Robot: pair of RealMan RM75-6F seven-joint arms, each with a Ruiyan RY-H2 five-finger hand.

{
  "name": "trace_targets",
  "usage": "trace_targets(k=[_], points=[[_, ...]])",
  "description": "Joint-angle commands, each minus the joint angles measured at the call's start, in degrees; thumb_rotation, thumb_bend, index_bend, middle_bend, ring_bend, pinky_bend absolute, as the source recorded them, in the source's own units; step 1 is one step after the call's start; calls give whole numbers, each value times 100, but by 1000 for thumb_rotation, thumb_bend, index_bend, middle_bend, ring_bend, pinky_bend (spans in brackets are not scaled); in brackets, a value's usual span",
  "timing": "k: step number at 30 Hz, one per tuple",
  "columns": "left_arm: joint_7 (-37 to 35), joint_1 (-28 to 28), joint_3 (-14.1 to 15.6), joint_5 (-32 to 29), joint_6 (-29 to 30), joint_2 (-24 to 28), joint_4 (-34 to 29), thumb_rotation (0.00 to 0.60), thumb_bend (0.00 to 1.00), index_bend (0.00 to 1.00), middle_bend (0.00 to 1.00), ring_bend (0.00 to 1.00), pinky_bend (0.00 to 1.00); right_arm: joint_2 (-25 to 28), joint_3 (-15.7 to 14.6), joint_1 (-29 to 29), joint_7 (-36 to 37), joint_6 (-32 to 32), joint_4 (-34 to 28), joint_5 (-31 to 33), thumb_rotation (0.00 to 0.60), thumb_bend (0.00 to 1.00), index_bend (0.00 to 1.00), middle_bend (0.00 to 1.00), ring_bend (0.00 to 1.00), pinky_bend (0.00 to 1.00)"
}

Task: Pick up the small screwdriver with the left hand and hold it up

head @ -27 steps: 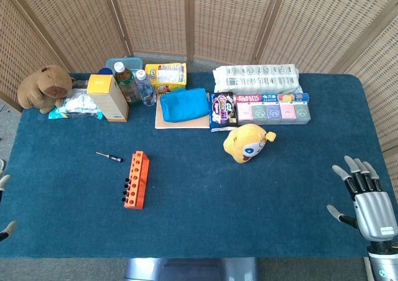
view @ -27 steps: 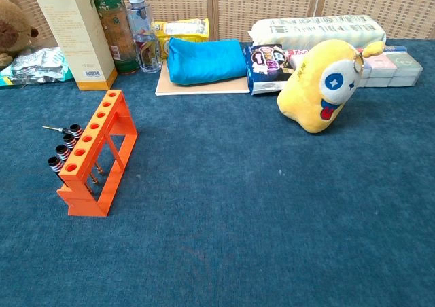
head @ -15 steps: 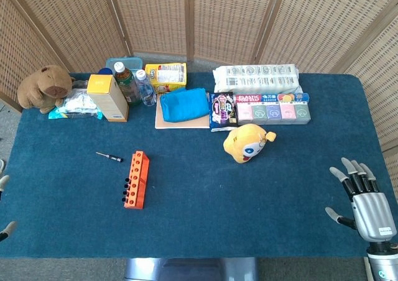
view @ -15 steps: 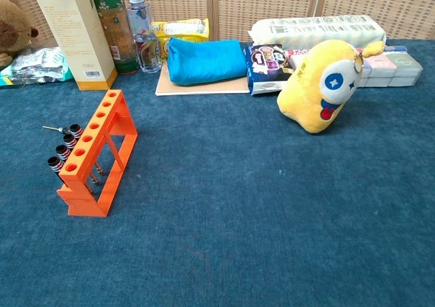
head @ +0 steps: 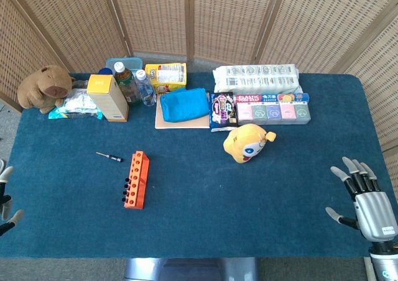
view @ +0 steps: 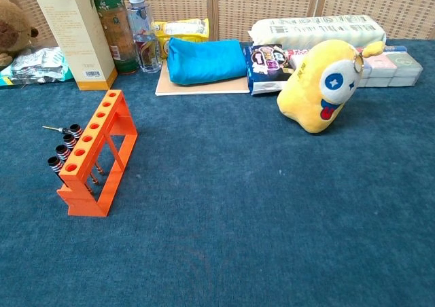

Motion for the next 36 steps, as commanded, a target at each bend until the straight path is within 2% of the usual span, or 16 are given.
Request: trace_targets(k=[1,6,11,18,21,24,29,36], points=[[-185,-103,-90,22,4,-117,183,600,243,0,1000,995,984,42,-5,-19,78,47,-6,-20,600,43,171,32,0,0],[-365,-327,-150,29,-256,-99,204,600,244,2,1000,1000,1000,125,-41,-78,296,183,-18,-105,600,42,166,32,0,0],[129,-643,-275,-166,-772,2,-100,600,242,108,1000,1000,1000,167,-112,-65,425,138,-19,-197,600,42,166,32,0,0],[545,-1291,-629,-1046,-1965,124,-479,600,242,269,1000,1000,1000,203,-148,-62,506,149,-26,-270,600,43,166,32,0,0],[651,-1613,-729,-1408,-2534,80,-462,600,242,293,1000,1000,1000,226,-146,-39,568,92,-25,-237,600,43,166,32,0,0],[819,-1864,-789,-1699,-2928,-66,-376,600,249,295,1000,1000,1000,244,-137,-24,612,65,-28,-210,600,42,166,32,0,0],[1054,-2207,-936,-2039,-3192,-516,40,600,317,296,1000,1000,1000,271,-133,-7,683,30,-27,-185,600,44,166,32,0,0],[1268,-2658,-957,-2278,-3615,-1171,603,600,350,339,1000,1000,1000,295,-143,4,721,-39,-49,-132,600,50,165,34,0,0]])
